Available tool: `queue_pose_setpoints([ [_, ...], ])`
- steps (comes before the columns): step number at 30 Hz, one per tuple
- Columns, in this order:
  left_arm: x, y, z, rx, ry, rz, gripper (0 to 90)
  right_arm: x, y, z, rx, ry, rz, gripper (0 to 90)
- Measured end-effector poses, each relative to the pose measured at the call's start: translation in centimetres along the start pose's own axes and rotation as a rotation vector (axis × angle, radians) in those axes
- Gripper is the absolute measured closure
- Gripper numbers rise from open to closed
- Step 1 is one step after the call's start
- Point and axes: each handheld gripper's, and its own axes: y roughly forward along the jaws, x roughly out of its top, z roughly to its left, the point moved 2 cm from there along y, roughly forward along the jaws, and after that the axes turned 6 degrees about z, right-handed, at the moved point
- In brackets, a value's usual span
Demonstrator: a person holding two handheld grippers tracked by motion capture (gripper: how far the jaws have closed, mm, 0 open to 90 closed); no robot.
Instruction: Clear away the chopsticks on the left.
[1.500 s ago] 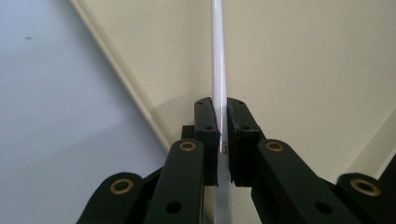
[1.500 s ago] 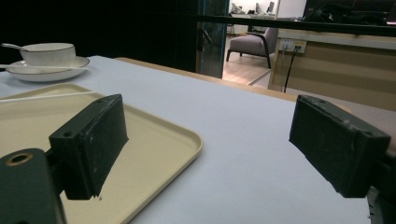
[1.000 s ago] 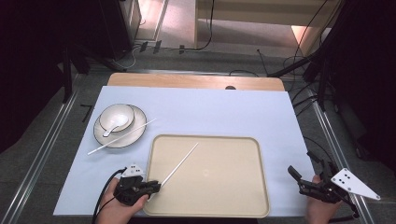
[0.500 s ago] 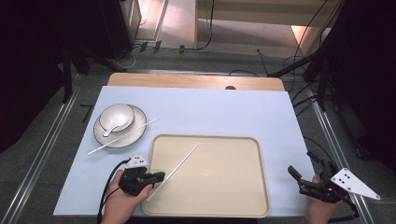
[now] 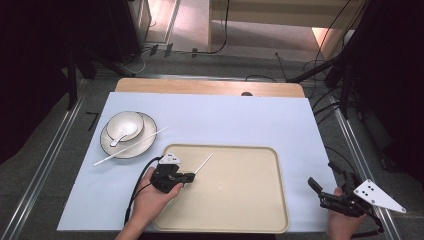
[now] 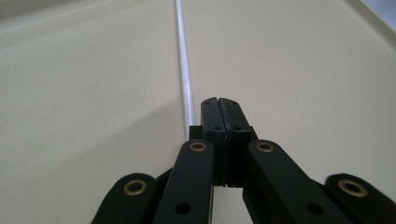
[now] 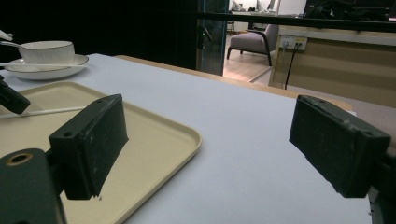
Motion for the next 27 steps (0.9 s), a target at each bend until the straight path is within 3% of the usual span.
queue_pose_setpoints([
  [6, 1.1, 1.2, 0.0, 0.003, -0.010, 0.004, 90.0, -0.1, 0.1, -0.1, 0.004, 0.004, 0.001, 11.7],
  [13, 1.1, 1.7, -0.1, 0.030, 0.014, 0.025, 90.0, -0.1, 0.1, -0.1, 0.004, 0.002, 0.002, 11.7],
  [21, 1.0, 1.0, 1.1, 0.075, -0.022, 0.013, 90.0, 0.0, 0.2, 0.0, 0.003, -0.004, 0.004, 11.7],
  [27, 0.7, 0.3, 2.1, 0.086, -0.061, 0.000, 90.0, -0.1, 0.1, -0.1, 0.003, 0.000, 0.002, 11.7],
])
